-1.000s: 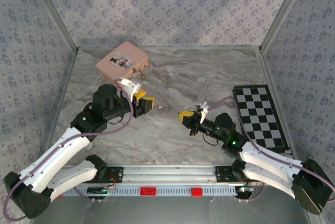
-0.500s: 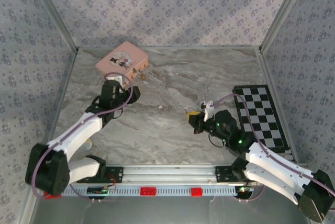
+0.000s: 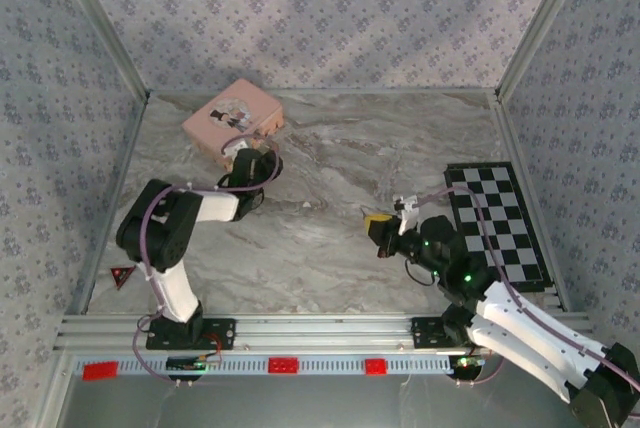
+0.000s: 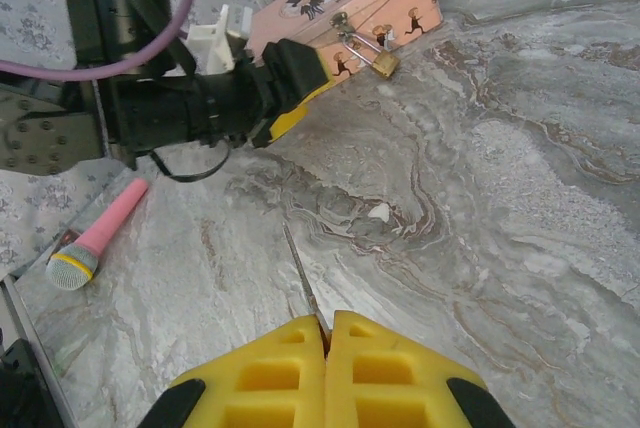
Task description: Unlock a padlock with a key
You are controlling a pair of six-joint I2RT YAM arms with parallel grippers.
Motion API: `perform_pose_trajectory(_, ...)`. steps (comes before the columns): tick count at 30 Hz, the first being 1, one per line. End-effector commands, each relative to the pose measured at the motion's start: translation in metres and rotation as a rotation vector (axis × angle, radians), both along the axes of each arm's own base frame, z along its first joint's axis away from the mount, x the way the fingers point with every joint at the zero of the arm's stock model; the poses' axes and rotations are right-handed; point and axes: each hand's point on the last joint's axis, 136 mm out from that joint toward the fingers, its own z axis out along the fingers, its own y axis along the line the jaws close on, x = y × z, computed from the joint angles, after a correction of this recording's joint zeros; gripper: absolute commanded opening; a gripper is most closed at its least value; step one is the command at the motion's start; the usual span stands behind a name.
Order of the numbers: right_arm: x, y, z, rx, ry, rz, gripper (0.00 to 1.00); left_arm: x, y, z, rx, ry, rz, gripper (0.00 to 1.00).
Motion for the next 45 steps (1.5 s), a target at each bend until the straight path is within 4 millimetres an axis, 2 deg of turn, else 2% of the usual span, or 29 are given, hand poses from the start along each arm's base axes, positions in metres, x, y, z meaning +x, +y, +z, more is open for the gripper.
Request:
perform_pose_trajectory(1,-0.003,-0.001,0.002,0.029,-0.003,0.018,0.00,0.032,-0.005,0.023,-0.107,-0.141,0.084,0.64)
perform_pose_trajectory(5,-0.004,-0.007,0.003,0.055,-0.003,0.013,0.00,0.048,-0.007,0.007,-0.087,-0.099,0.134,0.60)
perform_pose_trajectory(13,-0.006,-0.016,0.004,0.089,0.002,0.015,0.00,0.070,-0.006,-0.012,-0.094,-0.022,0.212,0.51)
perform_pose_trajectory(16,-0.005,-0.018,0.004,0.100,0.005,0.014,0.00,0.076,-0.004,-0.021,-0.100,0.023,0.243,0.49)
perform_pose_trajectory(23,-0.005,-0.023,0.005,0.123,0.006,0.010,0.00,0.081,0.001,-0.036,-0.082,0.095,0.293,0.36)
perform_pose_trajectory(30,-0.003,-0.027,0.006,0.130,0.010,0.005,0.00,0.085,0.011,-0.045,-0.090,0.101,0.325,0.32)
perform_pose_trajectory(34,-0.002,-0.028,0.007,0.137,0.011,0.000,0.00,0.092,0.016,-0.044,-0.088,0.089,0.331,0.30)
perform_pose_trajectory(38,-0.002,-0.029,0.007,0.142,0.016,-0.004,0.00,0.102,0.016,-0.044,-0.151,0.046,0.307,0.22)
perform_pose_trajectory(43,-0.001,-0.029,0.007,0.145,0.019,-0.010,0.00,0.103,0.015,-0.038,-0.116,0.050,0.284,0.11)
perform_pose_trajectory(45,0.000,-0.030,0.007,0.143,0.019,-0.016,0.00,0.100,0.016,-0.037,-0.117,0.048,0.282,0.09)
